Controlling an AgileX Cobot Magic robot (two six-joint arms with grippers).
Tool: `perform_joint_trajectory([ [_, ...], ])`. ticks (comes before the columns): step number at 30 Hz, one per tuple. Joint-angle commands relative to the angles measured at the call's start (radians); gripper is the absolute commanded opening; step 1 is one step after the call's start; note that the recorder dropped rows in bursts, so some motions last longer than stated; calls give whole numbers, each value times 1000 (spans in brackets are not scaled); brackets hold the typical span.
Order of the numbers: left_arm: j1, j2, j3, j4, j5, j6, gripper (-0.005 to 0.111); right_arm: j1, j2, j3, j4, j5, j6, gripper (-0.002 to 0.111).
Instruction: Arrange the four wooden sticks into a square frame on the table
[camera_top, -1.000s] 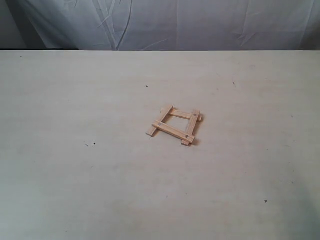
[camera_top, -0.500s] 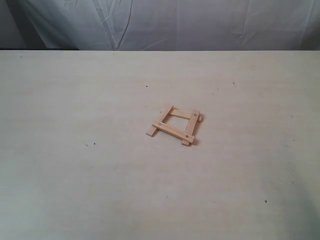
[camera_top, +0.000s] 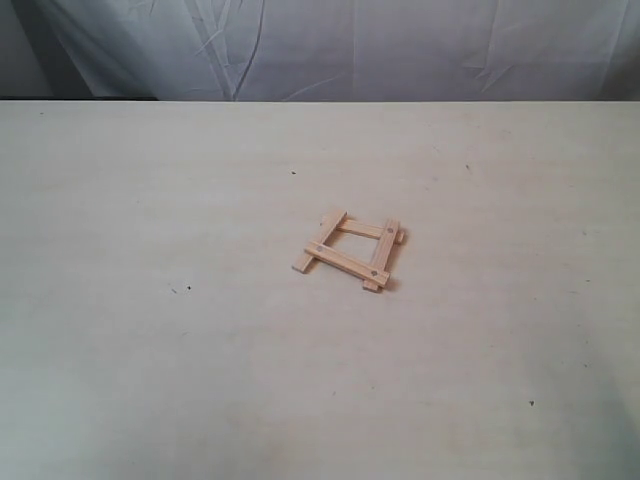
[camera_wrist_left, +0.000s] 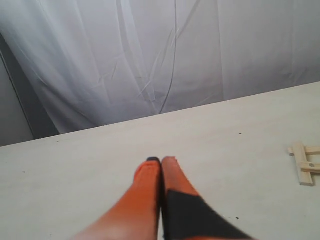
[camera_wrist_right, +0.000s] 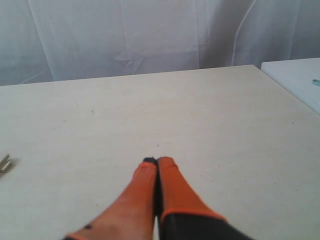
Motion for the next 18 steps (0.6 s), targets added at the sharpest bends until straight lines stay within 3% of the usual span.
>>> perform_joint_trajectory([
  [1, 2, -6, 19, 47, -6, -1, 0, -7, -6, 2, 1, -3, -8, 0],
  [7, 2, -6, 19, 62, 80, -33, 0, -7, -6, 2, 1, -3, -8, 0],
  [13, 2, -6, 19, 209, 80, -345, 0, -7, -6, 2, 1, -3, -8, 0],
  [18, 2, -6, 19, 207, 80, -345, 0, -7, -6, 2, 1, -3, -8, 0],
])
